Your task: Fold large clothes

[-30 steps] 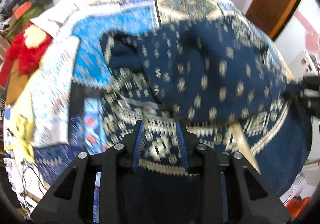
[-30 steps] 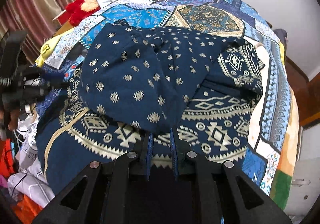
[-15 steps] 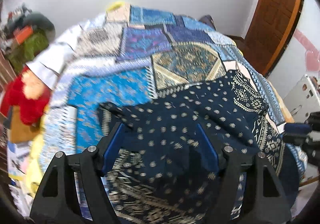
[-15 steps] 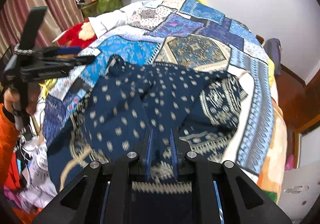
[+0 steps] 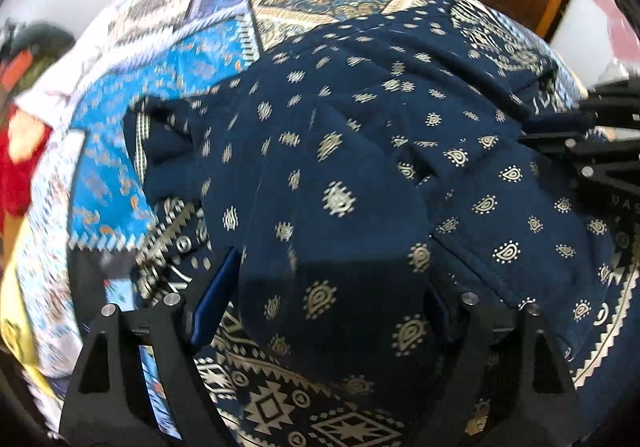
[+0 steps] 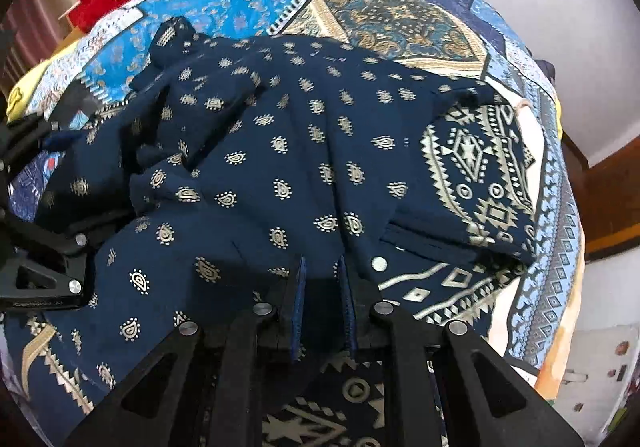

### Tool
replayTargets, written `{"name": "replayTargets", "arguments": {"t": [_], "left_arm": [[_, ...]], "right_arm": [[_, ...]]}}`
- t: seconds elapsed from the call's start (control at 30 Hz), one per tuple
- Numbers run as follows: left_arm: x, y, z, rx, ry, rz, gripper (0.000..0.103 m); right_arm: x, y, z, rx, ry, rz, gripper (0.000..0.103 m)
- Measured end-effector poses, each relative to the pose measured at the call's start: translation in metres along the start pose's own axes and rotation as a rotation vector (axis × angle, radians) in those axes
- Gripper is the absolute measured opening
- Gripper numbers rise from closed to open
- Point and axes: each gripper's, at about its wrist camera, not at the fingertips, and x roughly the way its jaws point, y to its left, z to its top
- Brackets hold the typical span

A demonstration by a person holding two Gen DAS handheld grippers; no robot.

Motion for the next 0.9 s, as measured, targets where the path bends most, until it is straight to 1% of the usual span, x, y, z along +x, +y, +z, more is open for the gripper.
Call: {"name": "replayTargets", "arguments": {"t": [0.03,0.1,0.23,0.33,0.37,0.4,0.43,0.47,0.5,0.53,0.57,0.6,0.67,0.77,0.9], "left_arm": [[0.001,0.003,0.000,-0.020,0.005,-0.015,0.084],[0.003,0.007,-0.001,-0.039,0.006,-0.019,0.087],[0.002,0.005,-0.002,-0.043,-0.007,-0.017,0.087],[0.003,0.005,-0.001,-0.046,-0.008,-0.017,0.087],[0.003,0.005,-0.001,-0.047,-0.009,-0.015,0.087],[0.003,0.004,-0.001,-0.048,-0.012,-0.013,0.087],[0.003,0.004,-0.002,-0.051,-0.014,-0.010,0.087],[0.001,0.004,-0.004,-0.053,-0.016,-0.009,0.087],[0.001,0.004,-0.005,-0.059,-0.018,-0.009,0.087],[0.000,0.005,-0.006,-0.064,-0.018,-0.009,0.087],[0.000,0.007,-0.006,-0.067,-0.018,-0.008,0.087],[-0.001,0.007,-0.007,-0.072,-0.017,-0.005,0.087],[-0.004,0.009,-0.008,-0.077,-0.016,0.009,0.087],[-0.011,0.012,-0.011,-0.104,-0.007,0.011,0.086],[-0.029,0.017,-0.015,-0.132,-0.037,0.015,0.086]], "right_arm": [[-0.001,-0.001,-0.001,-0.004,0.002,0.001,0.013],[-0.002,0.000,-0.003,-0.016,0.000,-0.006,0.013],[-0.006,0.003,-0.010,-0.050,-0.011,-0.050,0.013],[-0.009,0.003,-0.013,-0.048,-0.016,-0.064,0.013],[-0.010,0.002,-0.013,-0.041,-0.016,-0.066,0.013],[-0.012,0.000,-0.013,-0.033,-0.017,-0.075,0.017],[-0.014,-0.002,-0.015,-0.027,-0.021,-0.104,0.035],[-0.017,-0.005,-0.017,-0.021,-0.029,-0.137,0.063],[-0.021,-0.009,-0.020,-0.009,-0.047,-0.188,0.076],[-0.027,-0.015,-0.026,0.003,-0.077,-0.218,0.088],[-0.030,-0.020,-0.032,0.012,-0.087,-0.209,0.088],[-0.033,-0.029,-0.039,0.035,-0.077,-0.178,0.088],[-0.035,-0.043,-0.051,0.075,-0.053,-0.153,0.088],[-0.048,-0.064,-0.069,0.159,-0.067,-0.090,0.088],[-0.062,-0.080,-0.082,0.238,-0.080,-0.005,0.088]]}}
